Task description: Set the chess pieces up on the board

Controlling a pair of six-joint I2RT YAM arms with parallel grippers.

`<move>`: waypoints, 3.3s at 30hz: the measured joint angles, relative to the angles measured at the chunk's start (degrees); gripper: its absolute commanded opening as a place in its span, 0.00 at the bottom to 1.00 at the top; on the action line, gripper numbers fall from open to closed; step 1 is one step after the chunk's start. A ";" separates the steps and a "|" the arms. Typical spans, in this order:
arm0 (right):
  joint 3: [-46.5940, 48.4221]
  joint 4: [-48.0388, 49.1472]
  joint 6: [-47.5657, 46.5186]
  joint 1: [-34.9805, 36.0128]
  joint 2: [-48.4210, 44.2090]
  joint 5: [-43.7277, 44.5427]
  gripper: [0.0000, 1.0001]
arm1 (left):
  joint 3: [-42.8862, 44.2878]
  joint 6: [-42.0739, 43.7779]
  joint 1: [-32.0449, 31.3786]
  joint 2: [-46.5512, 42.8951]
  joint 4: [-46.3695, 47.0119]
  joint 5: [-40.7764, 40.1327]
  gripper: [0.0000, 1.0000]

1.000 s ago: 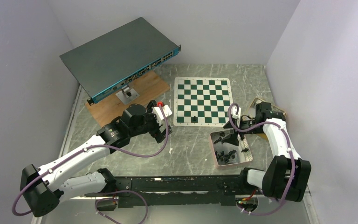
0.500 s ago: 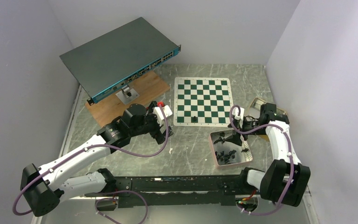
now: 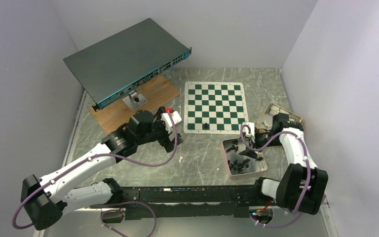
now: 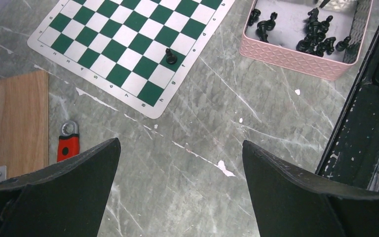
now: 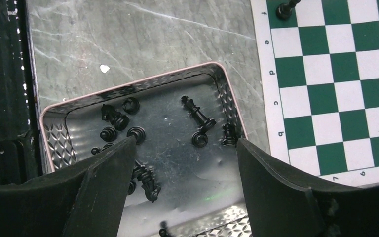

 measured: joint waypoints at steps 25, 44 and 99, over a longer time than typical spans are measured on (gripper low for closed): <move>-0.22 1.18 -0.28 0.00 0.00 -1.55 0.76 | 40.83 -40.26 2.14 11.80 -12.81 5.05 0.99; -0.22 1.09 0.35 0.00 0.66 -2.03 0.76 | 47.63 -48.57 3.08 12.52 -17.66 4.24 0.99; 0.11 15.26 4.94 9.70 13.86 13.20 0.33 | 0.44 -3.50 1.53 -5.55 7.23 13.46 1.00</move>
